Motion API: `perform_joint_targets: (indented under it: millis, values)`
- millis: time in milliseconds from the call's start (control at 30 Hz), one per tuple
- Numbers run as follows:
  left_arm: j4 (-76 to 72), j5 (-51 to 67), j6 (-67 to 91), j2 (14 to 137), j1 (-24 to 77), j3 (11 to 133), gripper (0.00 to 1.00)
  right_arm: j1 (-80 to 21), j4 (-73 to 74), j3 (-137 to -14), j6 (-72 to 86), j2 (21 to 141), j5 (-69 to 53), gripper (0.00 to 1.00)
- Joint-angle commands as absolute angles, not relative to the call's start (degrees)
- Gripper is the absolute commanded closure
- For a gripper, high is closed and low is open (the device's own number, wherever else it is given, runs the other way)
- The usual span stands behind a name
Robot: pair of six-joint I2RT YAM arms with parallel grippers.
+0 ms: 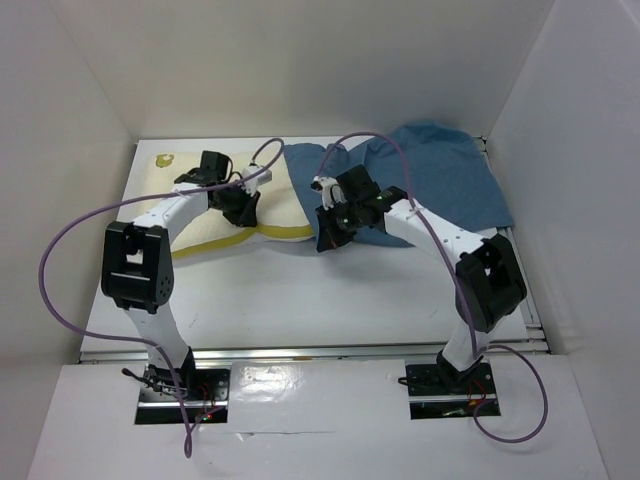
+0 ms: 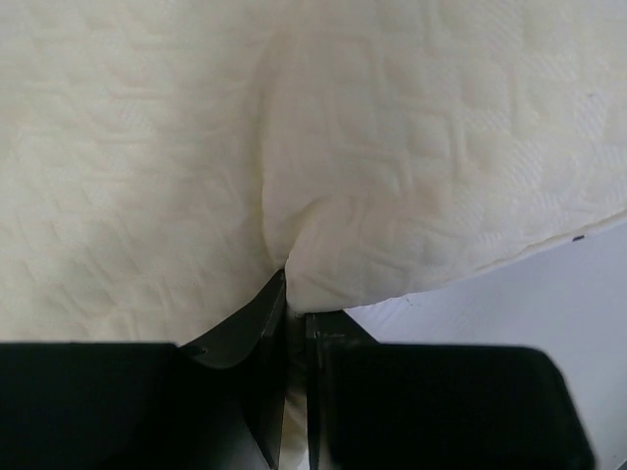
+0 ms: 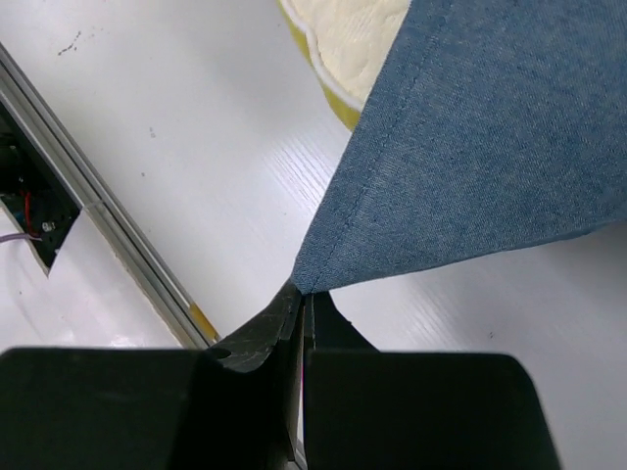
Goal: Put the pillow into the pillowcase
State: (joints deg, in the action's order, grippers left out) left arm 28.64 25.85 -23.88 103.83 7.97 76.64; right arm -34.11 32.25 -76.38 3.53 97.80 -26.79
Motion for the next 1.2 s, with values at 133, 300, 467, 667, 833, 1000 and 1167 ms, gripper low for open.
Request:
perform_joint_targets:
  millis: [133,300,467,667,833,1000,1167]
  values:
    - [27.2,30.6,-15.9,106.5,6.7,83.8,1.00,-35.3,32.9,-83.8,4.0,101.0,-30.4,1.00]
    - [28.5,31.3,-13.4,105.0,8.1,85.9,1.00,-35.3,32.3,-93.4,4.0,109.7,-30.9,1.00]
    - [28.5,31.8,-10.3,102.6,9.1,85.9,1.00,-36.0,31.8,-101.5,5.2,115.6,-32.5,1.00]
    - [27.3,33.0,-4.4,101.8,10.2,85.9,1.00,-41.0,32.3,-108.4,5.7,119.0,-33.8,1.00]
    - [24.4,34.6,-0.4,101.2,10.7,85.3,1.00,-43.9,32.3,-109.7,5.7,119.0,-34.4,1.00]
    - [23.7,36.1,3.4,101.2,11.3,86.5,1.00,-44.5,31.8,-111.5,5.7,118.5,-35.0,1.00]
    - [22.5,36.0,5.5,101.2,12.5,86.5,1.00,-44.5,31.3,-115.1,5.7,120.8,-36.0,1.00]
